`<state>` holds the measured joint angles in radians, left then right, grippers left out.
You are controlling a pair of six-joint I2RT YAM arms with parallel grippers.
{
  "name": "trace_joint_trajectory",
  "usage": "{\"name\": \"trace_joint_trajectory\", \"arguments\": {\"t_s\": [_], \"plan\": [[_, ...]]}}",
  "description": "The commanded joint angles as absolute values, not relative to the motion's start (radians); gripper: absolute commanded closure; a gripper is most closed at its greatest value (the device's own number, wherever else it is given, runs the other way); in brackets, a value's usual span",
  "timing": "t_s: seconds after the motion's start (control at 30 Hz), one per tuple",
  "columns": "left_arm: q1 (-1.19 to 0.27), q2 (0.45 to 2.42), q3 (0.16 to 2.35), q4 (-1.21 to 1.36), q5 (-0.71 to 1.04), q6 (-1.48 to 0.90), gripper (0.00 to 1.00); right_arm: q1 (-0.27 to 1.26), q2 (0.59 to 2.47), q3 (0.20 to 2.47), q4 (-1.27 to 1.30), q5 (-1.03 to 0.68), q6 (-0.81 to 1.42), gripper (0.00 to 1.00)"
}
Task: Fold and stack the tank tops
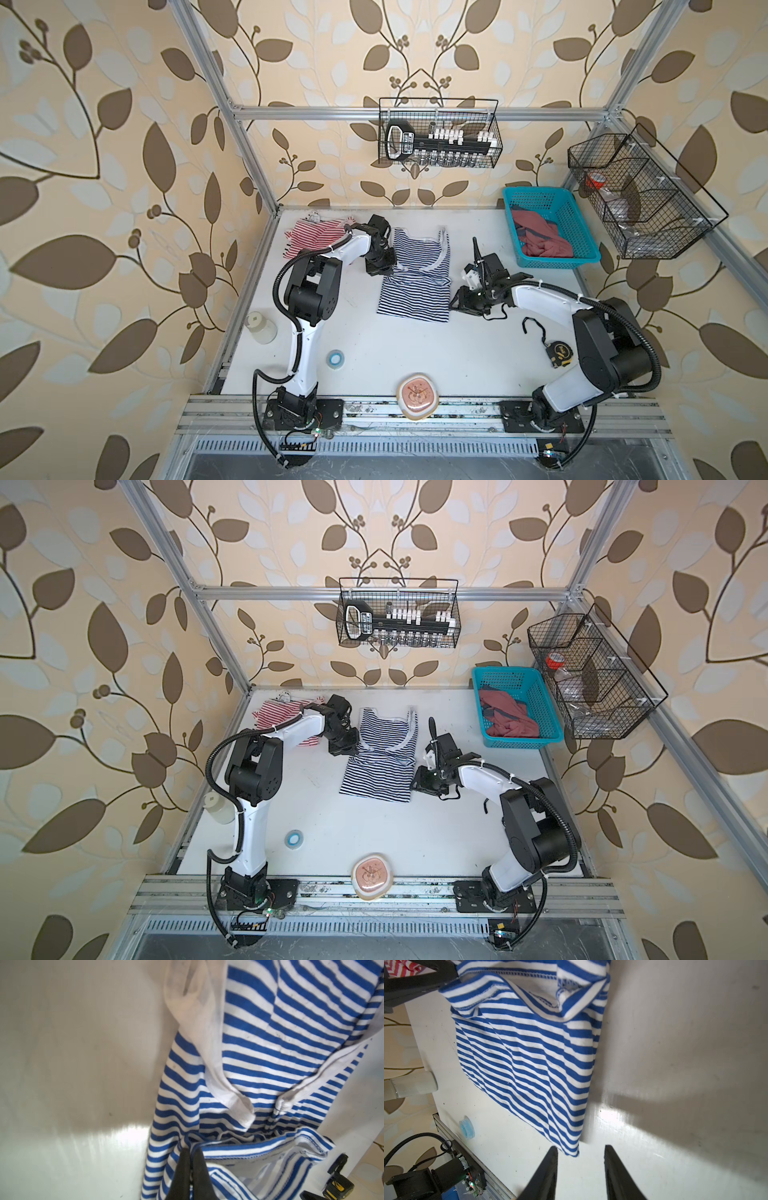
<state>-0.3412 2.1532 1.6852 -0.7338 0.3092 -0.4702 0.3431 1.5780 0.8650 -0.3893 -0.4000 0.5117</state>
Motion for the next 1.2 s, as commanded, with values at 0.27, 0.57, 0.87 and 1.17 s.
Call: {"name": "trace_joint_trajectory", "arguments": {"t_s": [0.27,0.57,0.87,1.17], "plan": [[-0.344,2.082,1.736,-0.822,0.234,-0.448,1.0,0.367,1.57,0.848,-0.397,-0.394,0.517,0.63],[-0.326,2.109,1.712,-0.785,0.21,-0.496,0.65,0.406,1.578,0.841,-0.381,-0.398,0.539,0.61],[-0.322,1.881,1.534,-0.774,0.163,-0.503,0.59,0.419,1.616,0.799,-0.298,-0.444,0.591,0.6],[-0.324,1.71,1.201,-0.669,0.323,-0.542,0.57,0.436,1.658,0.789,-0.243,-0.465,0.623,0.6]]}}
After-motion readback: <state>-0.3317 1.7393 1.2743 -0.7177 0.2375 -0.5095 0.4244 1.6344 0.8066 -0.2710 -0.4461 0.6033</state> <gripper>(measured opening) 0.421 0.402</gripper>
